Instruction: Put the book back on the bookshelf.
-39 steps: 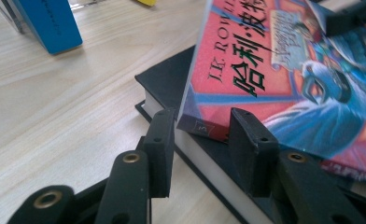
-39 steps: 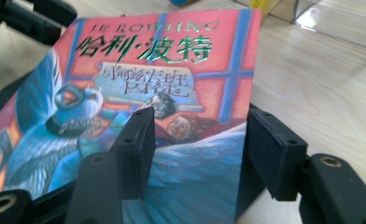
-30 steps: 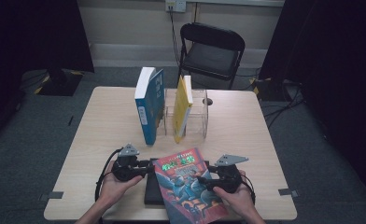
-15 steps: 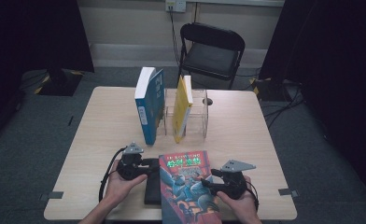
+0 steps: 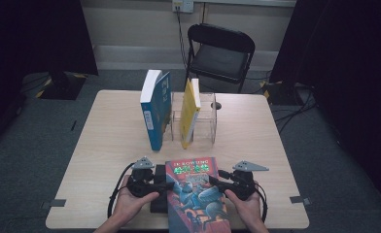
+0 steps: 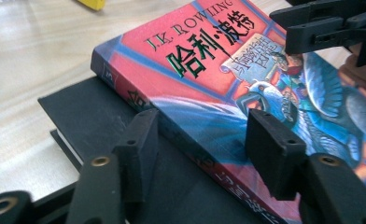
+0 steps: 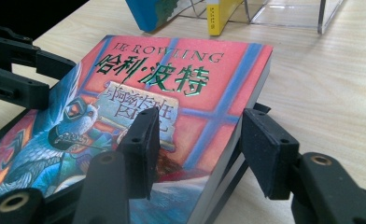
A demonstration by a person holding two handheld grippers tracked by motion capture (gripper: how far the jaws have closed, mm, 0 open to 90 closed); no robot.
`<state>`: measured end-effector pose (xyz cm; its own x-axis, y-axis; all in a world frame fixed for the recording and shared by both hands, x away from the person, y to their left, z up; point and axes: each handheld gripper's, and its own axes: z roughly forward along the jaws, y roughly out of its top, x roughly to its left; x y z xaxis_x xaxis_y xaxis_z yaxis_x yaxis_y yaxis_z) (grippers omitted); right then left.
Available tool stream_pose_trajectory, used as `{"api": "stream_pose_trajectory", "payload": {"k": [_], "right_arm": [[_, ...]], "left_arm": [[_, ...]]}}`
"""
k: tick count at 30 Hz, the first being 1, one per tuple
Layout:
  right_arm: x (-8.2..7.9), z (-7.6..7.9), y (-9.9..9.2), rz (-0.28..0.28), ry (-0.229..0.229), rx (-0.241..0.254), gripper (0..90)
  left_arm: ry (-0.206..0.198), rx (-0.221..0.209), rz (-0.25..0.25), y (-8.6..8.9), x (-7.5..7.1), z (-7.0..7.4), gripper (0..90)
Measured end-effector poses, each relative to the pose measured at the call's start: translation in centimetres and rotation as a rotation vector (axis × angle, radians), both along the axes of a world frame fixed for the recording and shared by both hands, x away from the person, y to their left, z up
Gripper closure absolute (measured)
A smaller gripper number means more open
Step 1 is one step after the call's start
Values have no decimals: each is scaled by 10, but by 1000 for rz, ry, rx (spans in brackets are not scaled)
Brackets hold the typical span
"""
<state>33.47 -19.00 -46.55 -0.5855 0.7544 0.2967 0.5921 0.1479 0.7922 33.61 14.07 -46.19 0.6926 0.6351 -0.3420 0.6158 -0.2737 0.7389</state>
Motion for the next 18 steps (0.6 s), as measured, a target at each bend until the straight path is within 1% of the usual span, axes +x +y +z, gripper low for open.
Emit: {"api": "stream_pose_trajectory", "payload": {"k": [3, 5, 8, 12, 13, 14, 15, 16, 18], "right_arm": [[0, -2, -1, -8, 12, 20, 483], [-1, -2, 0, -12, 12, 16, 483], [0, -1, 1, -24, 35, 21, 483], [-1, 1, 3, -34, 47, 7, 489], [-1, 2, 4, -37, 49, 1, 502], [-2, 4, 4, -45, 45, -2, 536], [-4, 5, 3, -51, 44, -1, 554], [-5, 6, 2, -53, 41, 2, 568], [-6, 7, 1, -52, 48, 12, 584]], "left_arm": [[-6, 2, -18, 1, 1, 0, 418], [-6, 3, -17, 1, 1, 0, 418], [-10, 3, -12, -1, 0, 0, 409], [-18, 12, -10, -2, -1, 0, 398], [-19, 17, -5, -3, -1, 0, 395], [-23, 22, -2, -4, -1, 0, 386], [-30, 26, 1, -5, -1, 0, 373], [-29, 29, 2, -6, -2, 0, 363], [-33, 34, 6, -7, -2, 1, 353]]}}
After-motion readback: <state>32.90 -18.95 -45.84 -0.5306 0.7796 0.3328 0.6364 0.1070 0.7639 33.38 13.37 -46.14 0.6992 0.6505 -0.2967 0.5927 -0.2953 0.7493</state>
